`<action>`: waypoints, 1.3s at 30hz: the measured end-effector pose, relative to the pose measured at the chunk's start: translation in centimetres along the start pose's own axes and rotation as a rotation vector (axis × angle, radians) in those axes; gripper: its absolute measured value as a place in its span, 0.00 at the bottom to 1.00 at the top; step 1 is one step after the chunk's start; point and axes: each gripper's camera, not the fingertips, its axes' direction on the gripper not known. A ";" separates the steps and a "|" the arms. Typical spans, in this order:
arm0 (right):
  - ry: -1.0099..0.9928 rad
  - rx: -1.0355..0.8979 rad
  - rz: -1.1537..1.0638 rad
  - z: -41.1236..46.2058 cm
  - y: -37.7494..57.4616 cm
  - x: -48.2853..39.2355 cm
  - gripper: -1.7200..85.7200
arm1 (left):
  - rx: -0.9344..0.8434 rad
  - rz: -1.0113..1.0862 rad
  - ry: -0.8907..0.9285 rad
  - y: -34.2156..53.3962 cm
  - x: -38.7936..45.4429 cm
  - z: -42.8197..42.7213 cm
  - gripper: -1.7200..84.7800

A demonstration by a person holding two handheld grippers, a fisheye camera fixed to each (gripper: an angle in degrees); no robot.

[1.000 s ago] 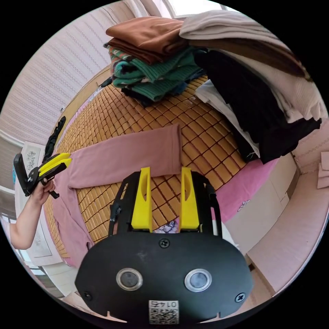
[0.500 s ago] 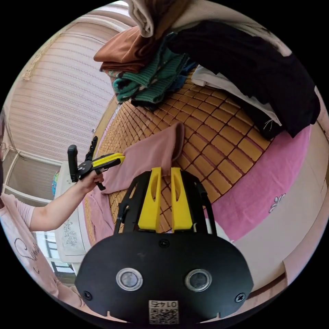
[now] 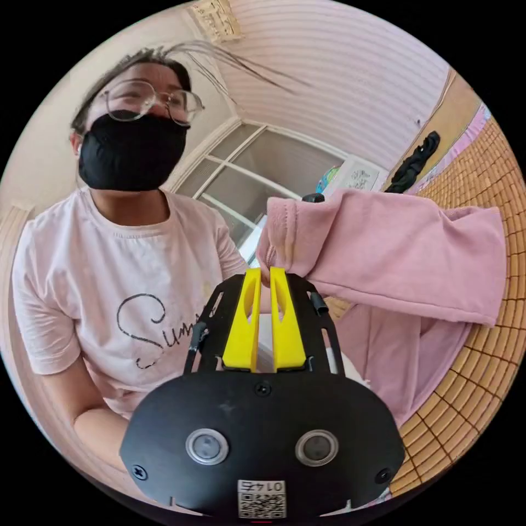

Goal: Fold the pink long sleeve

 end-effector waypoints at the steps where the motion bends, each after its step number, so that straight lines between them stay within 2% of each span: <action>1: -0.019 -0.077 0.011 3.2 -0.1 0.7 0.04 | -0.016 -0.042 -0.019 2.2 -1.8 -2.0 0.01; 5: -0.027 -0.274 0.100 12.0 1.2 3.4 0.04 | -0.108 -0.171 -0.067 9.5 -6.8 -5.4 0.01; 10: 0.096 -0.550 0.121 20.1 2.6 4.4 0.04 | -0.076 -0.297 -0.076 15.4 -10.8 -7.5 0.01; 13: 0.217 -0.790 0.080 25.7 3.5 4.7 0.04 | -0.082 -0.369 -0.105 18.6 -13.7 -9.1 0.01; 17: 0.380 -1.121 -0.102 34.4 5.4 4.4 0.05 | -0.088 -0.509 -0.137 22.8 -17.8 -13.7 0.01; 20: 0.466 -1.296 -0.163 39.4 7.7 5.6 0.07 | -0.118 -0.511 -0.186 24.8 -18.2 -16.7 0.01; 22: 0.456 -1.348 -0.121 40.7 8.6 6.8 0.08 | -0.136 -0.520 -0.202 25.9 -18.3 -17.9 0.01; 25: 0.337 -1.336 0.024 40.0 7.9 7.8 0.10 | -0.142 -0.584 -0.202 27.5 -19.3 -19.3 0.02; 27: 0.341 -1.294 0.056 38.1 6.5 8.3 0.10 | -0.131 -0.603 -0.211 27.8 -20.3 -19.7 0.04; 31: 0.777 -0.945 0.011 29.4 -2.5 9.9 0.13 | -0.150 -0.629 -0.294 25.1 -25.0 -19.0 0.08; 35: 1.108 -0.668 0.127 20.7 -11.4 14.6 0.16 | -0.004 -0.657 -0.217 20.1 -31.4 -17.4 0.12; 39: 1.175 -0.529 0.210 17.9 -15.6 18.5 0.18 | -0.028 -0.663 -0.183 16.1 -36.3 -14.3 0.15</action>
